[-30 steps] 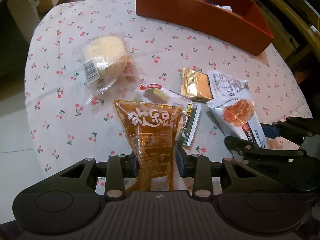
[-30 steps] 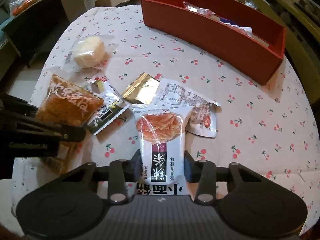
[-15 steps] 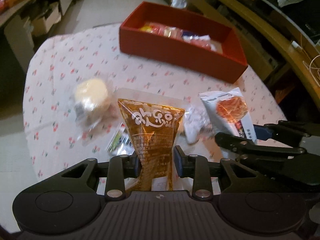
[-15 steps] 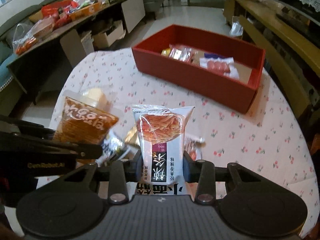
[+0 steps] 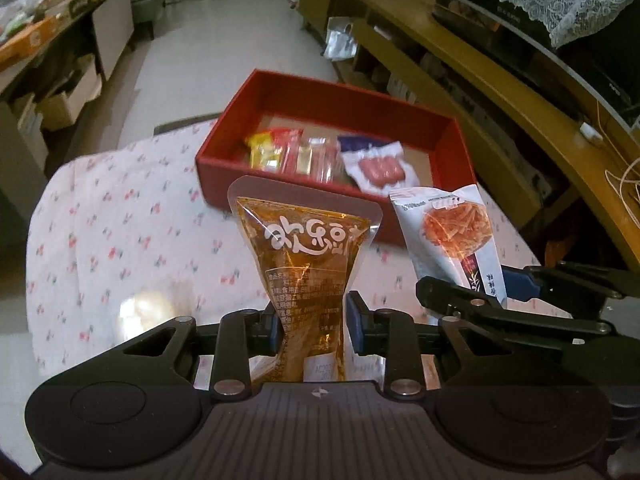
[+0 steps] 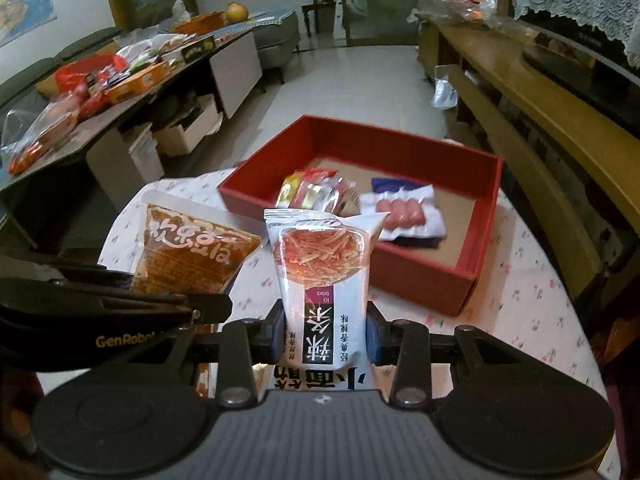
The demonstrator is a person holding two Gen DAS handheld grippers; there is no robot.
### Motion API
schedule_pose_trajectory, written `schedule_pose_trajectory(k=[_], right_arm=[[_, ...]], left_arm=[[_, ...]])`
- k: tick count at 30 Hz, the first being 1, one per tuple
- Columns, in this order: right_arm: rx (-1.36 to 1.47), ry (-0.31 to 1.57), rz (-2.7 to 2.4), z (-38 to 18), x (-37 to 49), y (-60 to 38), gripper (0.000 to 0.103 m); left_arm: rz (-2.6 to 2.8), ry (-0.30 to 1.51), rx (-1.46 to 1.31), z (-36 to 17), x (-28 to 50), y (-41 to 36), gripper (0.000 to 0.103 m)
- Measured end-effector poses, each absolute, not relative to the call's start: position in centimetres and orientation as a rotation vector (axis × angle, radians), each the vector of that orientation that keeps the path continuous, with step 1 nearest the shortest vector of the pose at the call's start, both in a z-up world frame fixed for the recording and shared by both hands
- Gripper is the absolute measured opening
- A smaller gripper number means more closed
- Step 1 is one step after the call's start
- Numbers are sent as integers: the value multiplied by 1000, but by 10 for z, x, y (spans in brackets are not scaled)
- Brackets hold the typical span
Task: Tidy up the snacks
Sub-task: 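Carry both held bags over the red box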
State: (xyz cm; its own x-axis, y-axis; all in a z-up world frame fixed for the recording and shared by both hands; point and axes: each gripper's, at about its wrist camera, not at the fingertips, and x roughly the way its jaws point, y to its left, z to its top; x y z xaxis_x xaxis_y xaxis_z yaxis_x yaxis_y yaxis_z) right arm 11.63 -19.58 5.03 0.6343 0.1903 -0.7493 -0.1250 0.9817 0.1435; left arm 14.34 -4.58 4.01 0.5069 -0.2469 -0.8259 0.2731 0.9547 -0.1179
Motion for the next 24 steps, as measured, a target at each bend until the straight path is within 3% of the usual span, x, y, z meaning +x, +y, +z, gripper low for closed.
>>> schedule_pose_trajectory(k=[24], right_arm=[[80,792,101,64,203,-221,52]], left_arm=[[-274,885,89,58,226,-86,34]])
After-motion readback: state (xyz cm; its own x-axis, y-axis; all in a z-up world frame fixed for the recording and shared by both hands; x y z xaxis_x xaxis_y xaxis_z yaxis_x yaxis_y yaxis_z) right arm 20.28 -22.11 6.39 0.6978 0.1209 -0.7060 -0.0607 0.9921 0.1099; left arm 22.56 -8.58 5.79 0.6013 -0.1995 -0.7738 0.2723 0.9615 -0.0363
